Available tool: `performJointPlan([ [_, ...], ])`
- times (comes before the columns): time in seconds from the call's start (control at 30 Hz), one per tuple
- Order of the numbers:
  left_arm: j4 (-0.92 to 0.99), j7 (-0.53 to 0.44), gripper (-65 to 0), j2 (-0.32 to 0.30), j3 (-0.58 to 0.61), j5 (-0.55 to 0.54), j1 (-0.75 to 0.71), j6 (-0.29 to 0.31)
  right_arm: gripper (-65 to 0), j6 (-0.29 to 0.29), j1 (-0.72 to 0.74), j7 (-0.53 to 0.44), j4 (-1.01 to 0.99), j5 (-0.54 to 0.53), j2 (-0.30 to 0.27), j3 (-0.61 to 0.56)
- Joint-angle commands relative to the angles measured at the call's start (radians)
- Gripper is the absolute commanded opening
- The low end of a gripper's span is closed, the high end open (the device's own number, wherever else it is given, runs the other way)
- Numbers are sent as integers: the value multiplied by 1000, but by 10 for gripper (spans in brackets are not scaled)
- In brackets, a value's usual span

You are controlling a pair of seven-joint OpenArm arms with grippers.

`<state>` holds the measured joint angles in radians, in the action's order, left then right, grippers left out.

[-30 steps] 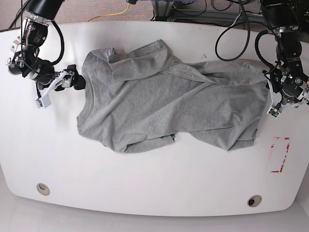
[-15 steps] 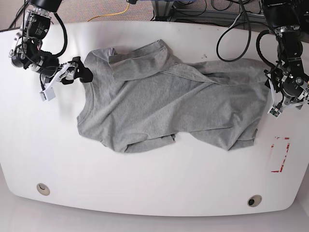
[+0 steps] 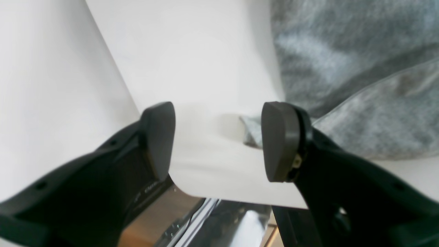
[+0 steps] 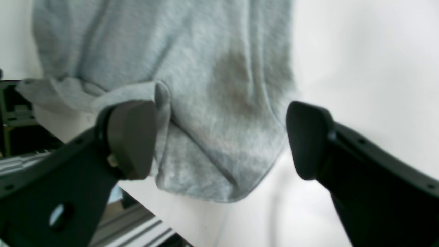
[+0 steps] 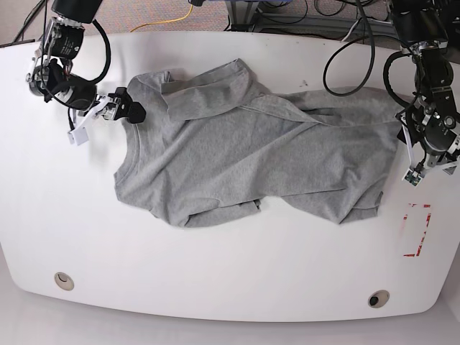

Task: Layout the t-shirt on the table in an organized manner, then fold the t-shirt properly
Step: 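Move the right gripper to the shirt shoulder and grasp it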

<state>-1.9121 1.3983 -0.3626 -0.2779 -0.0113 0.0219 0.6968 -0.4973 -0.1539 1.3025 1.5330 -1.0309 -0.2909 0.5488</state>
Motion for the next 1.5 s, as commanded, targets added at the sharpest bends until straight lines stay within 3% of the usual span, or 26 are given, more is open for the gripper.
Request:
performJointPlan([
  [0.0,-16,-2,-276,-19,-5,7,19,1,-81,-1,6,-25,-1,-13,-20,4],
  [0.67,-16,-2,-276,-29,-5,3,19,1,-81,-1,-29,-39,-1,-13,29,-59],
  [1.0,-16,-2,-276,-29,-5,3,16,1,-90,-1,-36,-45,1,-15,26,-63],
  [1.07,-16,-2,-276,-29,-5,3,16,1,-127,-1,-34,-45,1,-15,26,-63],
  [1.33,-16,-2,-276,-28,-5,3,16,1,-487,-1,-28,-50,1,-15,28,-65],
  [1.47,-16,-2,-276,-28,-5,3,16,1,-601,-1,-22,-50,1,-15,26,-65],
])
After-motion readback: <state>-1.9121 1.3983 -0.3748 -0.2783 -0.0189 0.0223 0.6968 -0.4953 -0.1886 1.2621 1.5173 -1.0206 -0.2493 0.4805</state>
